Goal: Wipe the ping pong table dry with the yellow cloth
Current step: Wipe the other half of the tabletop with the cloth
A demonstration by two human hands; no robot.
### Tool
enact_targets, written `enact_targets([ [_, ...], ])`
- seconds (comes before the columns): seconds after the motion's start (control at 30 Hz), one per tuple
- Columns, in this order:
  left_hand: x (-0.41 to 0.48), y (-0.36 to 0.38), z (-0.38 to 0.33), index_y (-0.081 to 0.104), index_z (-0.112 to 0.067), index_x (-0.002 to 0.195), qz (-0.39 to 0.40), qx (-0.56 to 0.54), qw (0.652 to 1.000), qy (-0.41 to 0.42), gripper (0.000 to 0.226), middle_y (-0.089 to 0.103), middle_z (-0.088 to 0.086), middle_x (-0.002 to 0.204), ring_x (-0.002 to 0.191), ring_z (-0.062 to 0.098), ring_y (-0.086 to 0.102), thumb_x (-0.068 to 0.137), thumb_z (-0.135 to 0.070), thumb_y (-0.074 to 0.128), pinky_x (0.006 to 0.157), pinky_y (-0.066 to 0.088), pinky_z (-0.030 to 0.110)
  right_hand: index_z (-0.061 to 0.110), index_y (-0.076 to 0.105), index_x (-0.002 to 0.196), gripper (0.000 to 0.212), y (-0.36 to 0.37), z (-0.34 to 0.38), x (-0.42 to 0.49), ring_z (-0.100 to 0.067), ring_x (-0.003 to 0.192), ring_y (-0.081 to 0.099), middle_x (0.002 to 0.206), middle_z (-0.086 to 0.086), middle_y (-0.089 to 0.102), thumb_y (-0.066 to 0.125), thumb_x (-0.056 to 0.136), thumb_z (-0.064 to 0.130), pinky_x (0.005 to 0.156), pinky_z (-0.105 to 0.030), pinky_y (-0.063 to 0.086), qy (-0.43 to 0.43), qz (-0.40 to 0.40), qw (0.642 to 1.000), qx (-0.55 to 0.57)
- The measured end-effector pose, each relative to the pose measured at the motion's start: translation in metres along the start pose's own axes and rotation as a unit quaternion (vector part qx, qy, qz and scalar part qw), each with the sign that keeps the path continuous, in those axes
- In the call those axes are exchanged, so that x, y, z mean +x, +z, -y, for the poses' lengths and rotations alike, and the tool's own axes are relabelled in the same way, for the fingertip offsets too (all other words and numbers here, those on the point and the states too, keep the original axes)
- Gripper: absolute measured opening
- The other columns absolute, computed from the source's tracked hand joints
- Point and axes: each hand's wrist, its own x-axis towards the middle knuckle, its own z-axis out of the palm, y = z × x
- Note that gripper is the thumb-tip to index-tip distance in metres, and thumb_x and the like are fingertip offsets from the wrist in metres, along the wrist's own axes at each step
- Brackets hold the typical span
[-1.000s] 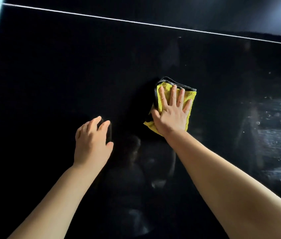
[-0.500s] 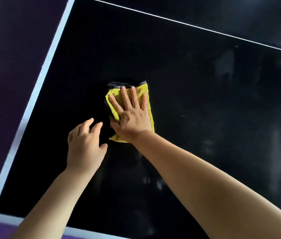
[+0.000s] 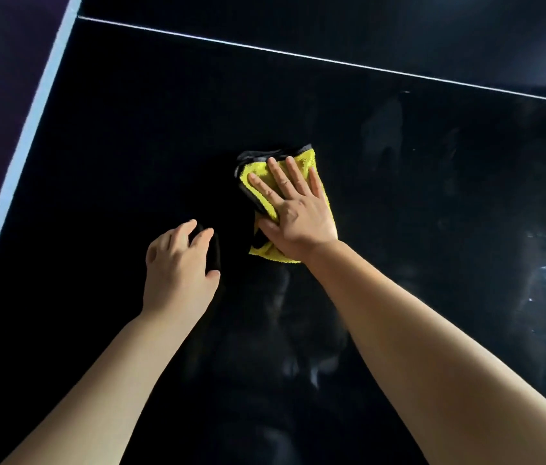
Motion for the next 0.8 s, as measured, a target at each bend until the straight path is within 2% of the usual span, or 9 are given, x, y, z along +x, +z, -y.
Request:
enact_targets([
  [0.13, 0.024, 0.007, -0.054, 0.050, -0.015, 0.134, 0.001, -0.013, 0.999, 0.041, 0.065, 0.041, 0.011, 0.143, 0.132, 0.029, 0.036, 0.075, -0.020, 0.077, 0.110, 0.024, 0.043, 0.043, 0.002, 0.155, 0.075, -0.004, -0.071, -0.025, -0.020, 0.151, -0.014, 0.165, 0.005, -0.007, 0.014, 0.082, 0.061, 0.122, -0.048, -0.006, 0.080, -0.011, 0.997, 0.009],
  [0.3, 0.052, 0.017, -0.117, 0.054, -0.013, 0.131, -0.016, -0.026, 0.996, 0.088, 0.066, 0.045, 0.013, 0.140, 0.129, 0.030, 0.040, 0.071, -0.022, 0.081, 0.110, 0.024, 0.044, 0.042, 0.004, 0.155, 0.077, -0.009, -0.154, -0.058, -0.020, 0.151, -0.012, 0.165, 0.006, -0.005, 0.017, 0.082, 0.060, 0.122, -0.046, -0.006, 0.156, -0.025, 0.987, 0.012],
  [0.47, 0.081, 0.028, -0.163, 0.059, -0.010, 0.124, -0.037, -0.014, 0.991, 0.130, 0.068, 0.052, 0.017, 0.132, 0.120, 0.034, 0.048, 0.063, -0.025, 0.086, 0.105, 0.030, 0.050, 0.045, 0.004, 0.154, 0.077, -0.014, -0.236, -0.085, -0.017, 0.151, -0.011, 0.165, 0.009, -0.002, 0.021, 0.080, 0.057, 0.122, -0.042, -0.009, 0.235, -0.044, 0.970, 0.034],
  [0.57, 0.091, 0.034, -0.179, 0.059, -0.010, 0.124, -0.022, 0.012, 0.990, 0.141, 0.074, 0.052, 0.019, 0.131, 0.121, 0.037, 0.047, 0.058, -0.027, 0.089, 0.104, 0.031, 0.054, 0.046, 0.004, 0.154, 0.076, -0.020, -0.276, -0.091, -0.015, 0.151, -0.011, 0.165, 0.009, -0.002, 0.024, 0.081, 0.055, 0.121, -0.040, -0.010, 0.277, -0.050, 0.959, 0.043],
  [0.67, 0.096, 0.037, -0.185, 0.057, -0.010, 0.126, -0.014, 0.028, 0.989, 0.143, 0.080, 0.050, 0.020, 0.133, 0.124, 0.037, 0.045, 0.055, -0.027, 0.090, 0.105, 0.030, 0.055, 0.047, 0.000, 0.154, 0.072, -0.025, -0.299, -0.080, -0.016, 0.151, -0.012, 0.165, 0.008, -0.006, 0.029, 0.088, 0.053, 0.122, -0.042, -0.009, 0.326, -0.042, 0.944, 0.044],
  [0.8, 0.099, 0.038, -0.185, 0.056, -0.011, 0.127, -0.016, 0.028, 0.989, 0.146, 0.086, 0.049, 0.019, 0.134, 0.126, 0.036, 0.044, 0.051, -0.032, 0.091, 0.104, 0.032, 0.054, 0.045, -0.004, 0.154, 0.070, -0.028, -0.289, -0.051, -0.021, 0.150, -0.015, 0.165, 0.003, -0.012, 0.033, 0.095, 0.051, 0.121, -0.049, -0.009, 0.394, -0.033, 0.916, 0.061],
])
